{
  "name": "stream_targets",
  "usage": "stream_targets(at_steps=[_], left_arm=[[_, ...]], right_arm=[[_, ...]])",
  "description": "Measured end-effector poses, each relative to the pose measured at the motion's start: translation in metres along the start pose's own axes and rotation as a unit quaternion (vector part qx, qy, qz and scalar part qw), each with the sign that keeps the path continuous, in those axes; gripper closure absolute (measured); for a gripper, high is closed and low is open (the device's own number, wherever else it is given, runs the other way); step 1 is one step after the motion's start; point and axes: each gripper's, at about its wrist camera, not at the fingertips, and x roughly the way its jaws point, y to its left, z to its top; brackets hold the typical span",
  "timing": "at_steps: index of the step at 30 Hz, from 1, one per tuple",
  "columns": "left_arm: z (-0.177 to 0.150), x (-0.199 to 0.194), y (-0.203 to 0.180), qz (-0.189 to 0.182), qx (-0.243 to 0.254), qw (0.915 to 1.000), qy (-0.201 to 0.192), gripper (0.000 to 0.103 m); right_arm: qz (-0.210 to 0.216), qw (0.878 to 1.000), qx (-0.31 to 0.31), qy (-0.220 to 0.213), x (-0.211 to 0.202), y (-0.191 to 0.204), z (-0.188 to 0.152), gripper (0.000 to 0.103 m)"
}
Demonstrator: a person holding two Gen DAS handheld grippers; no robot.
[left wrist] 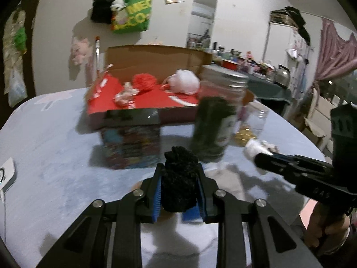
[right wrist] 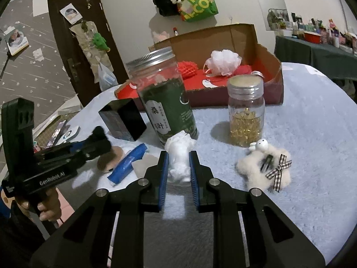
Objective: Organize soft objects
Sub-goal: 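Grasp the black fuzzy pom-pom with the left tool while the right tool grasps the white cotton pad, then carry the black pom-pom and white cotton pad over into the red-lined box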
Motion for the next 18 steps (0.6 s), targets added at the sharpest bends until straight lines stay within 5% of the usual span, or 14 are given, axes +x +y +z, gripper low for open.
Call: stream_targets(at_steps=[18], left_arm=[[0.007,0.019,-0.038,-0.048,0.037,0.9980,0.016,0.075]], right_arm=[[0.012,1.000,-0.006,-0.001,-0.004,0.002,0.003,0.085]])
